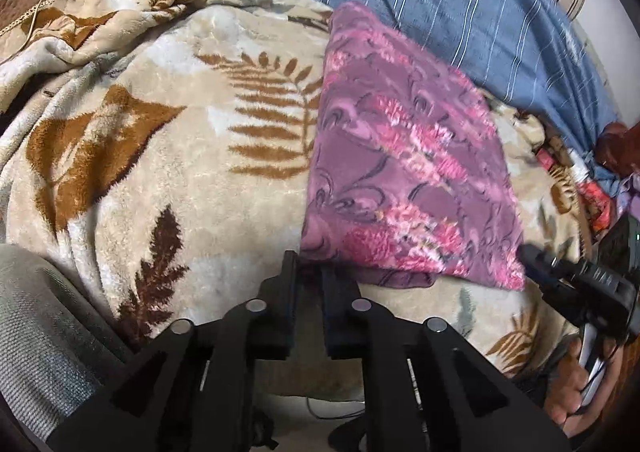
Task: Fold small clothes
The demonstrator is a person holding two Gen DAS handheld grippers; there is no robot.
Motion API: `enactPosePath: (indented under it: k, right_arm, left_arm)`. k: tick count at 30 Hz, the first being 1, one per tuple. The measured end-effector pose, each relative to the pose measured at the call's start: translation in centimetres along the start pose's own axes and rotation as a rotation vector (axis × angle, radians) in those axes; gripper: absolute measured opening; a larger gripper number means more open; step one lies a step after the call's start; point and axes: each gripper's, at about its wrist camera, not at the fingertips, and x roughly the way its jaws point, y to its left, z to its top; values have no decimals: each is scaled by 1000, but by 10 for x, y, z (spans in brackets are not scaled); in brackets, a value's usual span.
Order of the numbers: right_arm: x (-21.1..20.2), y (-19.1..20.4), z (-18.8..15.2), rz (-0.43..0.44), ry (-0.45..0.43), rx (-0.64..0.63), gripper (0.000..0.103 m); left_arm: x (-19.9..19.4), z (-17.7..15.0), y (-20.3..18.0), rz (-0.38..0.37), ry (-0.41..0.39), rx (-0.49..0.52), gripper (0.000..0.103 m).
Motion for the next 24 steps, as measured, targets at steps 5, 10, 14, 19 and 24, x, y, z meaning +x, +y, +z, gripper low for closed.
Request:
enactPosePath:
  k: [5,10,14,19,24]
  right_arm:
    - [-13,-3,-7,-5,-26,-5,53]
    - [-16,2,-13,-63,-6,-33,57]
    - [-21,8,-31,-140,10,-66,64]
    - [-34,11,-57,-229,59,-93,67]
    - [-58,27,-85,-297,88,-155,68]
  left_arm:
    - [-13,-7,-8,6,-37,44,29]
    - [-22,-14,-25,57,-77,127,43]
    - [-23,-27,-31,63,-43,149,49]
    - [-30,-47,-42,92,-21,188,50]
    - [-52,-53,-59,119,-24,229,52]
